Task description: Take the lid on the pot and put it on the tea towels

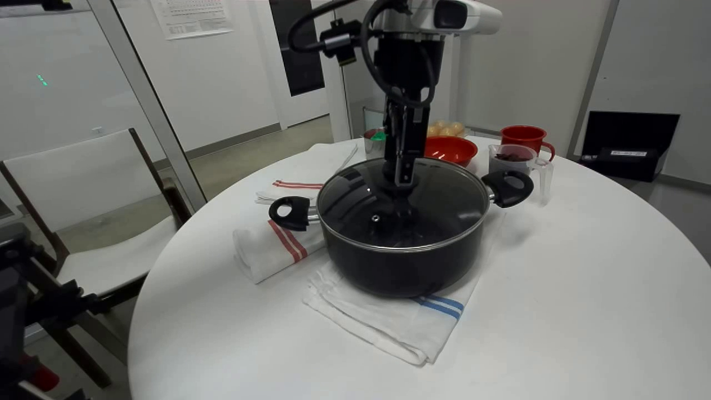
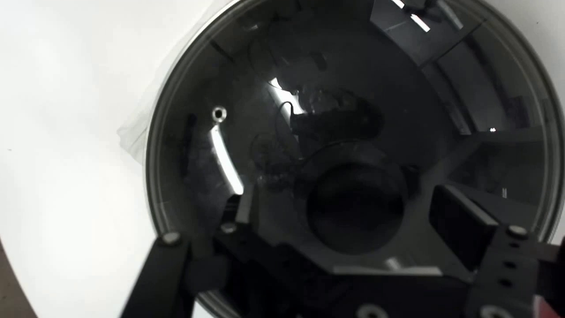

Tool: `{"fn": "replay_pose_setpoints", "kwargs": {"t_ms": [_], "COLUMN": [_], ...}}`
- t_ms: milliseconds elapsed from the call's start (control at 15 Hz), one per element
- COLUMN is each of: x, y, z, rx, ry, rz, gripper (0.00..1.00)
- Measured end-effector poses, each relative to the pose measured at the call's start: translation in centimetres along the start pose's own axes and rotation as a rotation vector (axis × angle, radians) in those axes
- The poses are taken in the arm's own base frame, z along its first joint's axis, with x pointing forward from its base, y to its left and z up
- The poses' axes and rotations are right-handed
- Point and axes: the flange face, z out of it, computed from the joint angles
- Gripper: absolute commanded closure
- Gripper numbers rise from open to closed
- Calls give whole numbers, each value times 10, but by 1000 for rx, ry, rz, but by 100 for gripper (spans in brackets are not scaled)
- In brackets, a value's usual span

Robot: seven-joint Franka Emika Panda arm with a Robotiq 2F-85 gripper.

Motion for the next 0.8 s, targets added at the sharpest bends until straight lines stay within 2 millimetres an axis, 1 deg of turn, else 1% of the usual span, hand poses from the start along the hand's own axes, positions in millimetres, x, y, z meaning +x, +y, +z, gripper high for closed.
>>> {"fn": "replay_pose_setpoints", "kwargs": {"t_ms": [267, 333, 400, 800], "x": [4, 3, 3, 3], "y": [-1, -2, -3, -4], "z": [-1, -1, -2, -3], "rx": [4, 4, 6, 8], "ry": [6, 6, 6, 8], "rz": [1, 0, -2, -10], "gripper": [64, 71, 75, 75]}}
